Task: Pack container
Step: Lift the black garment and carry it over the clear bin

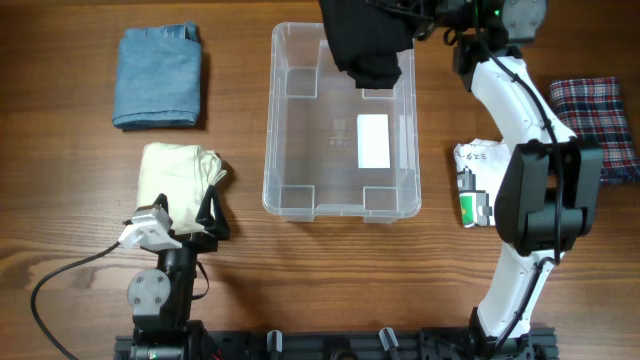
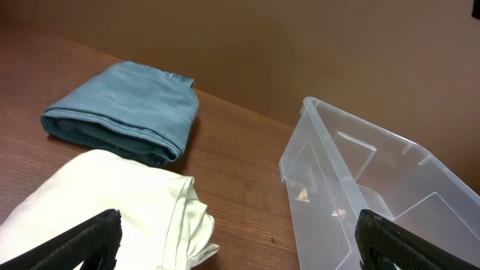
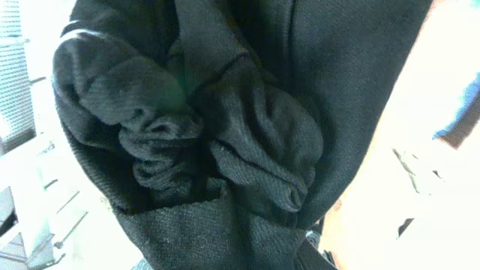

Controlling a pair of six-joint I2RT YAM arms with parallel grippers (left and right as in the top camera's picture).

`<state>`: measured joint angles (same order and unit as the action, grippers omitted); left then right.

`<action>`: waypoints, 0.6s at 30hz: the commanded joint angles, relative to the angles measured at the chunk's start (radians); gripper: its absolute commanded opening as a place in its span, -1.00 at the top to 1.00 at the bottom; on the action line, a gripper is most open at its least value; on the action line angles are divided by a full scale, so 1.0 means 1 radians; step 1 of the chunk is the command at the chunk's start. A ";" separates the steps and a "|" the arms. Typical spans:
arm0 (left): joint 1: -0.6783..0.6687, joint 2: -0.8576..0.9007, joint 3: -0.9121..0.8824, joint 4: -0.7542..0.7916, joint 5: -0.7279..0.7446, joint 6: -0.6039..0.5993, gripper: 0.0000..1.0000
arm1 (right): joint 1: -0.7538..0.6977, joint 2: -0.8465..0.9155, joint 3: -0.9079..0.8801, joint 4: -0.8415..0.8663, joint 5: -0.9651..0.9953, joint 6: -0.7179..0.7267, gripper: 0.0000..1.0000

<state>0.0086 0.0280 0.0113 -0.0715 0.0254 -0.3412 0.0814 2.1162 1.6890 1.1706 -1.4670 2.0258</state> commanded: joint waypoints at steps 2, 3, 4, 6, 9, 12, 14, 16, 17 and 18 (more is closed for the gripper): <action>0.006 -0.002 -0.006 -0.003 0.011 0.020 -0.99 | -0.011 -0.027 0.065 -0.005 0.188 -0.007 0.80; 0.006 -0.002 -0.006 -0.003 0.011 0.020 -1.00 | -0.015 -0.027 0.089 -0.012 0.189 -0.012 0.80; 0.006 -0.002 -0.006 -0.003 0.011 0.020 -0.99 | -0.021 -0.027 0.121 -0.043 0.189 -0.034 0.80; 0.006 -0.002 -0.006 -0.003 0.011 0.020 -1.00 | -0.036 -0.028 0.182 -0.211 0.179 -0.160 0.80; 0.006 -0.002 -0.006 -0.003 0.011 0.020 -0.99 | -0.058 -0.028 0.255 -0.604 0.188 -0.476 0.82; 0.006 -0.002 -0.006 -0.003 0.011 0.020 -0.99 | -0.084 -0.030 0.304 -0.982 0.279 -0.818 0.86; 0.006 -0.002 -0.006 -0.003 0.011 0.020 -0.99 | -0.095 -0.042 0.307 -1.151 0.350 -0.970 0.88; 0.006 -0.002 -0.006 -0.003 0.011 0.020 -1.00 | -0.097 -0.065 0.307 -1.326 0.449 -1.126 0.88; 0.006 -0.002 -0.006 -0.003 0.011 0.020 -0.99 | -0.097 -0.089 0.308 -1.464 0.560 -1.244 0.89; 0.006 -0.002 -0.006 -0.003 0.011 0.020 -0.99 | -0.094 -0.114 0.307 -1.587 0.689 -1.343 0.89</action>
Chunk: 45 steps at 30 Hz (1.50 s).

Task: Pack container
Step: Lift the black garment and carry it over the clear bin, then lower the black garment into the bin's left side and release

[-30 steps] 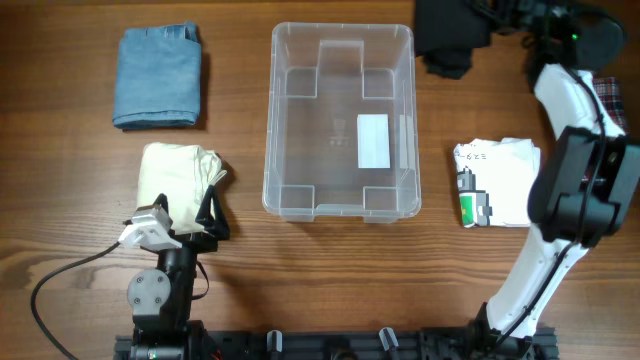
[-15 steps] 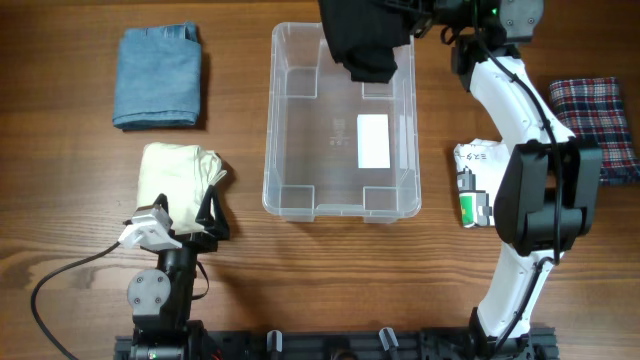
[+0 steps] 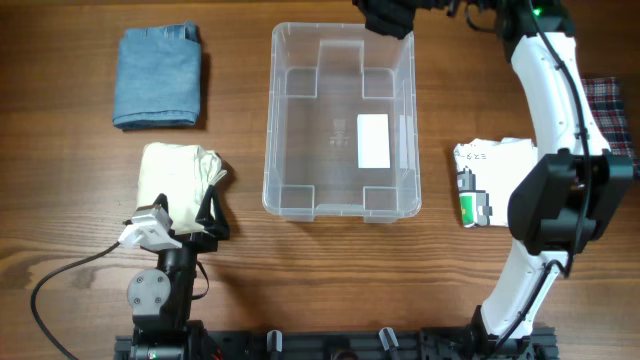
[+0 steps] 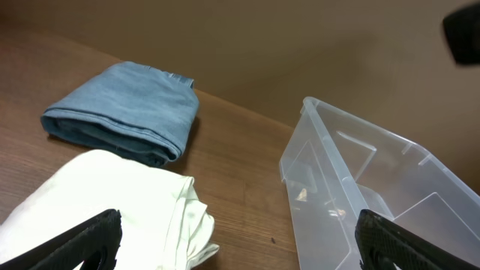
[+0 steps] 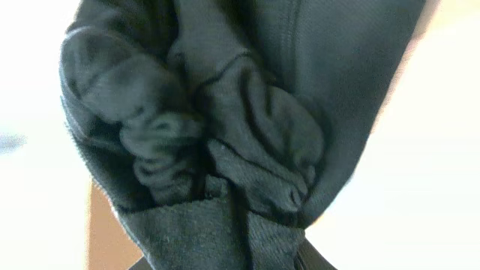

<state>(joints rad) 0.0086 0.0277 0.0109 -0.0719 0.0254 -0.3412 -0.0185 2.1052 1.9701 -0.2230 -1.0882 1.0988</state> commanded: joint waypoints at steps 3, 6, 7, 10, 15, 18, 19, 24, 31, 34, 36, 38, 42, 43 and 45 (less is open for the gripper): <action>0.006 -0.002 -0.005 -0.003 0.011 0.020 -1.00 | 0.024 -0.179 0.027 -0.372 0.507 -0.594 0.86; 0.006 -0.002 -0.005 -0.003 0.011 0.020 -1.00 | 0.051 -0.245 0.026 -0.432 0.517 -0.651 0.85; 0.006 -0.002 -0.005 -0.003 0.011 0.020 -1.00 | 0.074 -0.265 0.026 -0.461 0.533 -0.654 0.85; 0.006 -0.002 -0.005 -0.003 0.011 0.020 -1.00 | 0.132 -0.263 0.026 -0.519 0.590 -0.655 0.84; 0.006 -0.002 -0.005 -0.003 0.011 0.020 -1.00 | 0.286 -0.222 0.024 -0.572 0.762 -0.666 0.81; 0.006 -0.002 -0.005 -0.003 0.011 0.020 -1.00 | 0.364 -0.182 0.021 -0.579 0.894 -0.636 0.78; 0.006 -0.002 -0.005 -0.003 0.011 0.020 -0.99 | 0.382 -0.162 0.019 -0.579 0.913 -0.615 0.78; 0.006 -0.002 -0.005 -0.003 0.011 0.020 -1.00 | 0.399 -0.058 0.019 -0.552 0.891 -0.541 0.78; 0.006 -0.002 -0.005 -0.003 0.011 0.020 -0.99 | 0.424 0.086 0.019 -0.545 0.798 -0.519 0.77; 0.006 -0.002 -0.005 -0.003 0.011 0.020 -1.00 | 0.447 0.115 0.019 -0.549 0.798 -0.520 0.77; 0.006 -0.002 -0.005 -0.003 0.011 0.020 -1.00 | 0.461 0.126 0.019 -0.552 0.799 -0.521 0.76; 0.006 -0.002 -0.005 -0.003 0.011 0.020 -1.00 | 0.474 0.129 0.019 -0.564 0.799 -0.522 0.77; 0.006 -0.002 -0.005 -0.003 0.011 0.020 -0.99 | 0.496 0.129 0.019 -0.634 0.812 -0.523 0.76; 0.006 -0.002 -0.005 -0.003 0.011 0.020 -1.00 | 0.498 0.129 0.018 -0.652 0.829 -0.523 0.75; 0.006 -0.002 -0.005 -0.003 0.011 0.020 -0.99 | 0.499 0.130 0.018 -0.664 0.840 -0.523 0.75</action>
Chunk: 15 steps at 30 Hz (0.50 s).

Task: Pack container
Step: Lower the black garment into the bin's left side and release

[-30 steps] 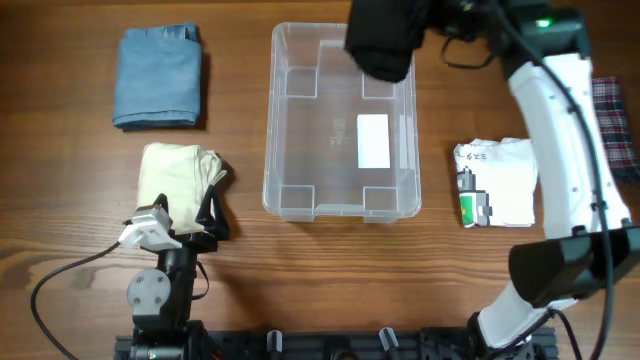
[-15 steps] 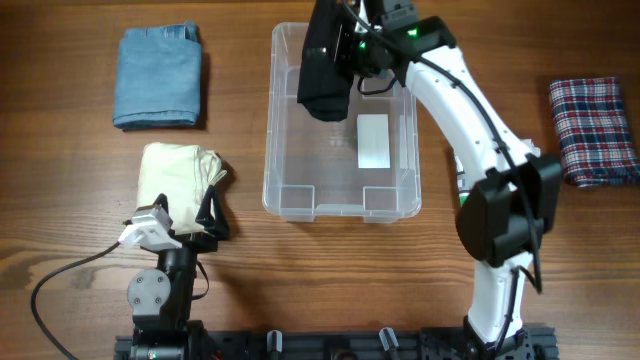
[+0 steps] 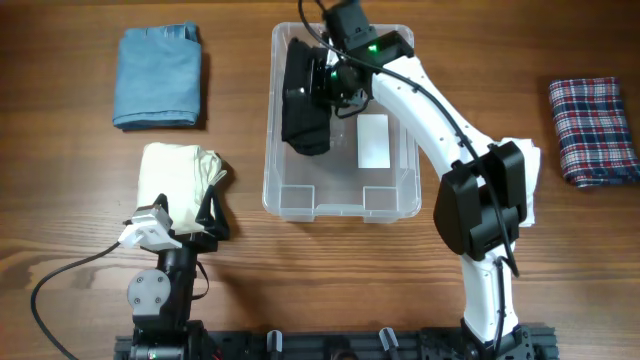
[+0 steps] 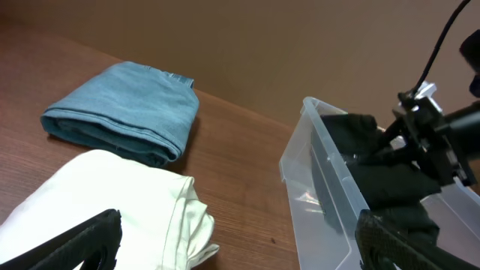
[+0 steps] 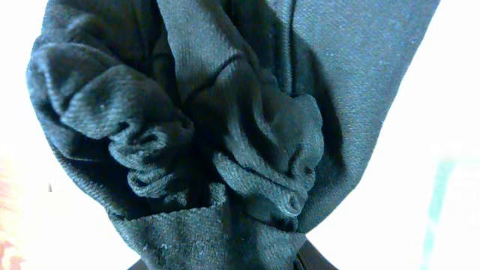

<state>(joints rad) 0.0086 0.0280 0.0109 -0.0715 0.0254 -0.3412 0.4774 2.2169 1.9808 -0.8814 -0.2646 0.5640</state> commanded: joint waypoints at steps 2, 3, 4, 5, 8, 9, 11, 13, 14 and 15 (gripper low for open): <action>0.006 -0.002 -0.005 -0.003 0.011 0.020 -1.00 | 0.004 0.018 0.007 0.005 0.017 0.012 0.75; 0.006 -0.002 -0.005 -0.003 0.011 0.020 -0.99 | 0.004 0.018 0.007 0.011 0.017 0.012 0.75; 0.006 -0.002 -0.005 -0.003 0.011 0.020 -0.99 | 0.004 0.018 0.007 0.018 0.017 0.012 0.75; 0.006 -0.002 -0.005 -0.003 0.011 0.020 -1.00 | 0.004 0.018 0.007 0.027 0.017 0.014 0.75; 0.006 -0.002 -0.005 -0.003 0.011 0.020 -0.99 | 0.004 0.023 0.007 0.061 0.017 0.016 0.74; 0.006 -0.002 -0.005 -0.003 0.011 0.020 -0.99 | 0.004 0.027 0.007 0.071 0.016 0.016 0.74; 0.006 -0.002 -0.005 -0.003 0.011 0.020 -1.00 | 0.004 0.047 0.007 0.078 0.016 0.042 0.74; 0.006 -0.002 -0.005 -0.003 0.011 0.020 -0.99 | 0.004 0.070 0.007 0.079 0.016 0.041 0.73; 0.006 -0.002 -0.005 -0.003 0.011 0.020 -0.99 | 0.004 0.080 0.007 0.081 0.016 0.041 0.73; 0.006 -0.002 -0.005 -0.003 0.011 0.020 -0.99 | 0.004 0.086 0.007 0.083 0.016 0.040 0.73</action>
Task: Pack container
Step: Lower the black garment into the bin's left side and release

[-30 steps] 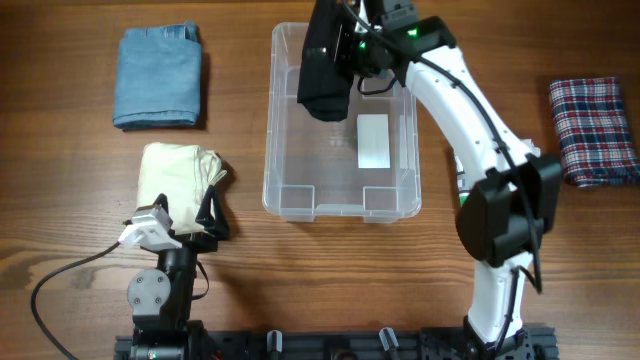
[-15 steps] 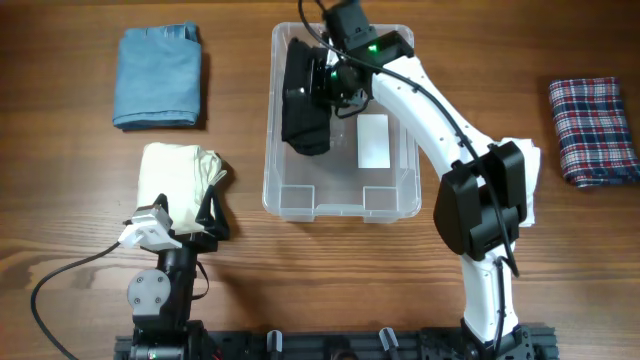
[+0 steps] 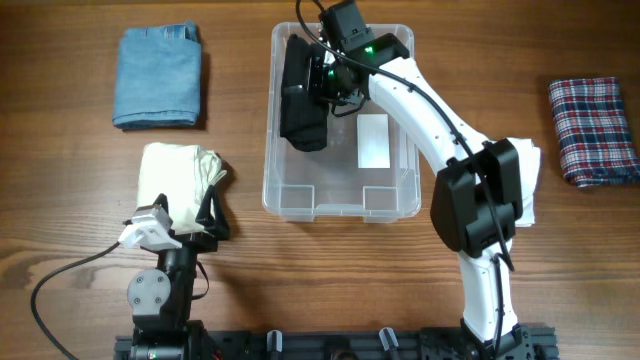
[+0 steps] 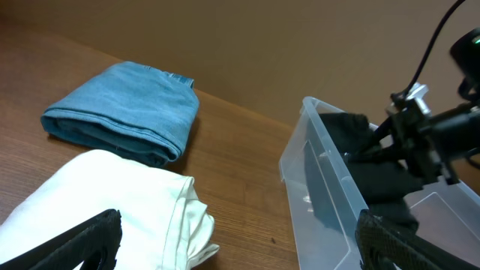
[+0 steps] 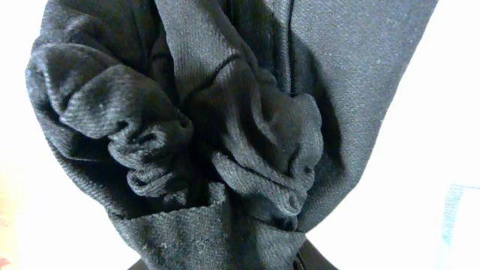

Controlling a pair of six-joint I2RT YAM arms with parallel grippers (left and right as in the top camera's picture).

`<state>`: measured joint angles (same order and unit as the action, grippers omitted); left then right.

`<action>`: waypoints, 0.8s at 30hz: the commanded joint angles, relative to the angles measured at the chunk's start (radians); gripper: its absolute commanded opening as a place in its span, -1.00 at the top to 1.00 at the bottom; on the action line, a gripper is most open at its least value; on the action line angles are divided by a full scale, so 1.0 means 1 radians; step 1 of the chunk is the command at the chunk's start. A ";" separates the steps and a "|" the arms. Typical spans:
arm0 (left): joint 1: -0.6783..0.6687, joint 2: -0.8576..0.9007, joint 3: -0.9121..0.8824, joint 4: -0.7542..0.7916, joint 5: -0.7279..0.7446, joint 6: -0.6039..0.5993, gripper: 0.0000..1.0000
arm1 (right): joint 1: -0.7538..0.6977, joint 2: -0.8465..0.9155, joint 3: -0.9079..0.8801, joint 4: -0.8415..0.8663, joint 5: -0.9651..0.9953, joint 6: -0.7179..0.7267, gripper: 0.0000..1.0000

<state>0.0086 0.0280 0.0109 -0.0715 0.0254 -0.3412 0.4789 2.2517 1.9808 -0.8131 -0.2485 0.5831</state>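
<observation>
The clear plastic container (image 3: 340, 205) stands mid-table. My right gripper (image 3: 322, 82) is shut on a black garment (image 3: 302, 95) that hangs inside the container against its left wall; the same black cloth (image 5: 225, 127) fills the right wrist view and hides the fingers. My left gripper (image 3: 205, 215) rests open near the front left, beside a folded cream garment (image 3: 178, 175). A folded blue garment (image 3: 158, 76) lies at the back left. The left wrist view shows the cream garment (image 4: 97, 206), the blue garment (image 4: 127, 109) and the container (image 4: 337, 202) with the black cloth inside.
A folded plaid cloth (image 3: 592, 130) lies at the far right. A white packet (image 3: 528, 170) sits partly hidden under my right arm. A white label (image 3: 373, 140) shows on the container floor.
My right gripper with the black garment has shifted slightly toward the back inside the container's left side. The left arm has not moved.
My right gripper held the black garment over the container's back right corner, then beyond its back edge. Half a second ago the garment hung inside the container by the left wall, and it stays there now, still gripped. The left arm stayed put throughout.
</observation>
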 commanded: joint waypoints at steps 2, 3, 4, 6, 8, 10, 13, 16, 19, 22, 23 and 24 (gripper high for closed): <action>0.006 -0.002 -0.005 -0.003 0.011 0.020 -1.00 | 0.003 0.068 0.007 0.020 -0.007 0.022 0.73; 0.006 -0.002 -0.005 -0.003 0.011 0.020 -0.99 | 0.006 0.079 0.007 0.029 -0.008 0.022 0.73; 0.006 -0.002 -0.005 -0.003 0.011 0.020 -0.99 | 0.006 0.085 0.007 0.032 -0.008 0.022 0.73; 0.006 -0.002 -0.005 -0.003 0.011 0.020 -1.00 | 0.006 0.090 0.007 0.037 -0.008 0.022 0.65; 0.006 -0.002 -0.005 -0.003 0.011 0.020 -1.00 | 0.006 0.091 0.007 0.040 -0.007 0.019 0.49; 0.006 -0.002 -0.005 -0.003 0.011 0.020 -1.00 | 0.006 0.091 0.007 0.042 -0.007 0.018 0.37; 0.006 -0.002 -0.005 -0.003 0.011 0.020 -0.99 | 0.006 0.090 0.007 0.042 0.002 0.014 0.22; 0.006 -0.002 -0.005 -0.003 0.011 0.020 -0.99 | 0.006 0.080 0.008 0.041 0.005 -0.009 -0.03; 0.006 -0.002 -0.005 -0.003 0.011 0.020 -1.00 | 0.006 0.056 0.009 0.037 0.024 -0.014 -0.07; 0.006 -0.002 -0.005 -0.003 0.011 0.020 -1.00 | 0.006 0.017 0.009 0.022 0.069 -0.034 -0.08; 0.006 -0.002 -0.005 -0.003 0.011 0.020 -1.00 | 0.006 0.003 0.009 0.014 0.089 -0.036 -0.09; 0.006 -0.002 -0.005 -0.003 0.011 0.020 -1.00 | 0.006 -0.017 0.009 0.012 0.096 -0.055 -0.13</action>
<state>0.0086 0.0280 0.0109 -0.0715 0.0254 -0.3412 0.4793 2.3238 1.9808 -0.7963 -0.2153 0.5701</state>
